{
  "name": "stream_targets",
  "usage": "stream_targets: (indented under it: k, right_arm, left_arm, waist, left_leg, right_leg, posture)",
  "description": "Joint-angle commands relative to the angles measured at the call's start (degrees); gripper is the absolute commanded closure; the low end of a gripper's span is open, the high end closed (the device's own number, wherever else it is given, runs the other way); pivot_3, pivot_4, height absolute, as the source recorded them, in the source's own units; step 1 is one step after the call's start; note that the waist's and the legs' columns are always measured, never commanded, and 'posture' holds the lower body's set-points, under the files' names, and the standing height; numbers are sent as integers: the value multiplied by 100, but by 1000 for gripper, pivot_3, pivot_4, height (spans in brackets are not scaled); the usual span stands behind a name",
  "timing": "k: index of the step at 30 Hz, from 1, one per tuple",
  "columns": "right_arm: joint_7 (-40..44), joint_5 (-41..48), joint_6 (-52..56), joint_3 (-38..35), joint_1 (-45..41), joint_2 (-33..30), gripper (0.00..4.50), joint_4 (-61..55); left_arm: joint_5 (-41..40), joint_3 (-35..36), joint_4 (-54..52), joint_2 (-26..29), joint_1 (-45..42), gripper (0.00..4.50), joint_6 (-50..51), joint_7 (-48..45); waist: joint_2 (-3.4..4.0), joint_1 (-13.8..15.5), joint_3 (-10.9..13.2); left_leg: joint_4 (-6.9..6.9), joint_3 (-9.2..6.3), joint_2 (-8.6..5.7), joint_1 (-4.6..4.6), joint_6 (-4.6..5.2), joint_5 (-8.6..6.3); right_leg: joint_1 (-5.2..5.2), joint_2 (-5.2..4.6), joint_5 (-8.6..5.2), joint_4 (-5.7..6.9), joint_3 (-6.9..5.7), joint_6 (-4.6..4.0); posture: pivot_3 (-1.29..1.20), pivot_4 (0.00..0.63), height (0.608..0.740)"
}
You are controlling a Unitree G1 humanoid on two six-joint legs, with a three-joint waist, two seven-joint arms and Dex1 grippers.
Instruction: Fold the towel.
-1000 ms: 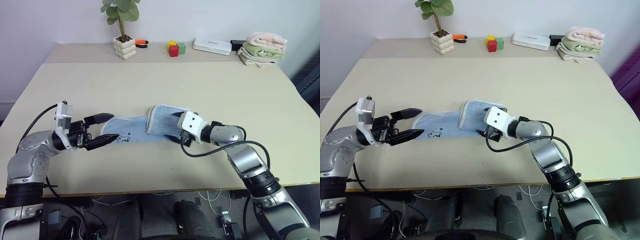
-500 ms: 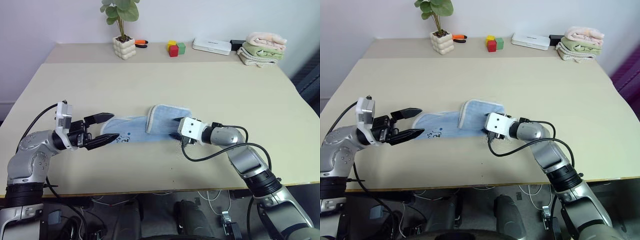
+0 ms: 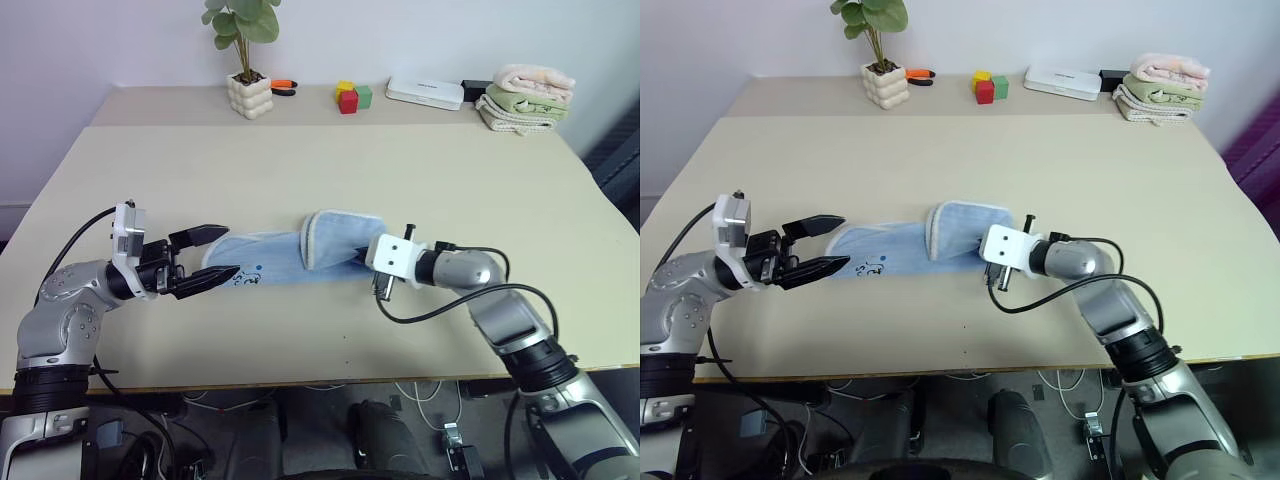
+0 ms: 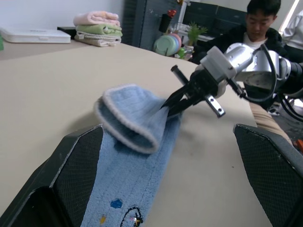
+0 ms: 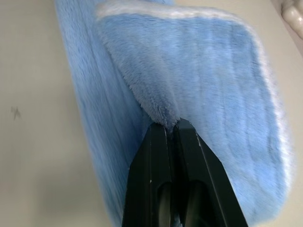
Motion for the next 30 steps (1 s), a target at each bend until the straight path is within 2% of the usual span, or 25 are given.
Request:
stream_targets:
  k: [1,8,17,20,23,27,30]
  right_arm:
    - [298,395,-4,-351,37,-209,4421,-500]
    - [476,445,-62,-407,219,-454,4421,-578]
    - [308,81,-325,-153,418,-359,4421,-379]
    - [536,341,-198,-212,361,-373,3652,-431]
    - [598,397,-132,-295,325,-440,2185,-455]
    - [1131,1861,1860,-830,245,-426,100,-1318]
    - [917,2955,2844,-1503,-222,-72,39,-1488]
  left_arm:
    - [-45,86,-78,-2,-79,0,-93,25]
    - [-26,41,-4,-61,-187,0,-107,14]
    - [-10,50,40,-45,-225,0,-105,-22]
    - [-16,50,44,-46,-228,0,-96,-24]
    - [-9,40,43,-59,-231,0,-102,-17]
    - [-1,27,-4,-84,-208,0,-117,2]
    - [-9,28,-10,-122,-213,0,-128,21]
  waist:
    - [0,-5,0]
    - [0,7,0]
    - [0,2,0]
    - [0,2,0]
    - [0,3,0]
    - [0,4,0]
    - [0,-9,0]
  left_leg:
    - [0,0,0,0,0,0]
    - [2,0,0,0,0,0]
    - [3,-1,0,0,0,0]
    - [5,0,0,0,0,0]
    - [6,-1,0,0,0,0]
    - [6,-1,0,0,0,0]
    - [6,-3,1,0,0,0]
  right_leg:
    - [0,0,0,0,0,0]
    - [1,1,0,0,0,0]
    - [2,1,0,0,0,1]
    - [3,1,0,0,1,0]
    - [3,1,0,0,0,0]
    - [3,1,0,1,0,0]
    - [4,1,1,2,0,1]
  posture:
    - [0,150,740]
    - [0,150,740]
    - [0,150,740]
    - [0,150,740]
    - [0,150,740]
    - [0,150,740]
    - [0,150,740]
